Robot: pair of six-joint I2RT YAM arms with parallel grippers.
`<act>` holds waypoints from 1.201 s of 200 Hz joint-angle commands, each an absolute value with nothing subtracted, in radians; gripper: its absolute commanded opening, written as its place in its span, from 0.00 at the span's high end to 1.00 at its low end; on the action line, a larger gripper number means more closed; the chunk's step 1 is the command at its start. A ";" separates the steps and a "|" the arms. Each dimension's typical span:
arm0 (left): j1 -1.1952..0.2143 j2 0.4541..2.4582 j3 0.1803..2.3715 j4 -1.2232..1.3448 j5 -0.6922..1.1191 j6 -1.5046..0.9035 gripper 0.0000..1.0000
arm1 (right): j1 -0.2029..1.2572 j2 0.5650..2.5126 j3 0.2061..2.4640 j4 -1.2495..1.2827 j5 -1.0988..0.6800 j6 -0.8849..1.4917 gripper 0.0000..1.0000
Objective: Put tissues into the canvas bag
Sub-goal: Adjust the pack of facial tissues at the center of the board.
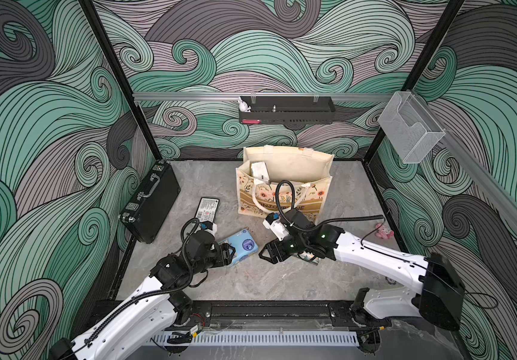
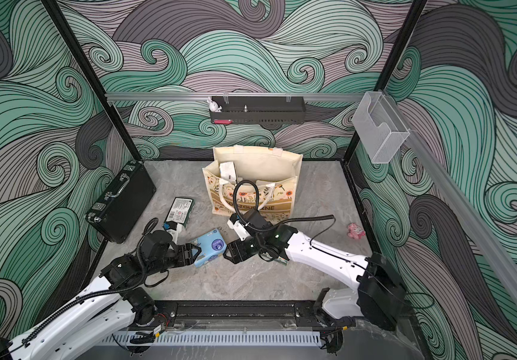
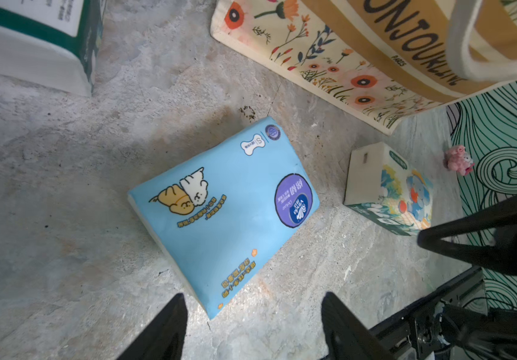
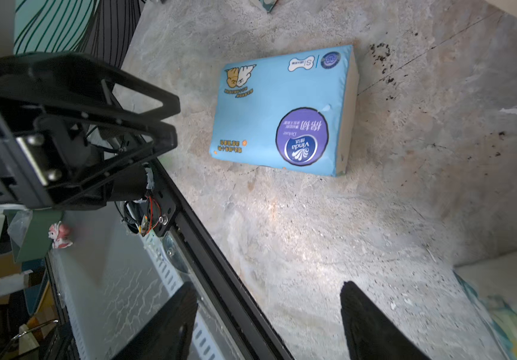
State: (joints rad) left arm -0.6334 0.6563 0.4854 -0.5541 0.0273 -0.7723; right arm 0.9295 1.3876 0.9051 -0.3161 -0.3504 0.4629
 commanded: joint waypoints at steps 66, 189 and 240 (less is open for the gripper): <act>-0.495 0.692 0.369 -0.447 0.091 -0.813 0.47 | 0.923 1.564 0.853 0.103 -0.374 0.644 0.31; -0.400 0.767 0.285 -0.330 0.157 -0.795 0.73 | 0.907 1.618 0.837 0.134 -0.342 0.575 0.31; -0.398 0.753 0.280 -0.342 0.160 -0.793 0.73 | 0.902 1.745 0.898 0.225 -0.394 0.586 0.32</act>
State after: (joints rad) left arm -0.4080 0.7544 0.2893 -0.3096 0.1661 -0.8040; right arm 0.9035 1.7115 0.8661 0.1684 -0.3618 0.5938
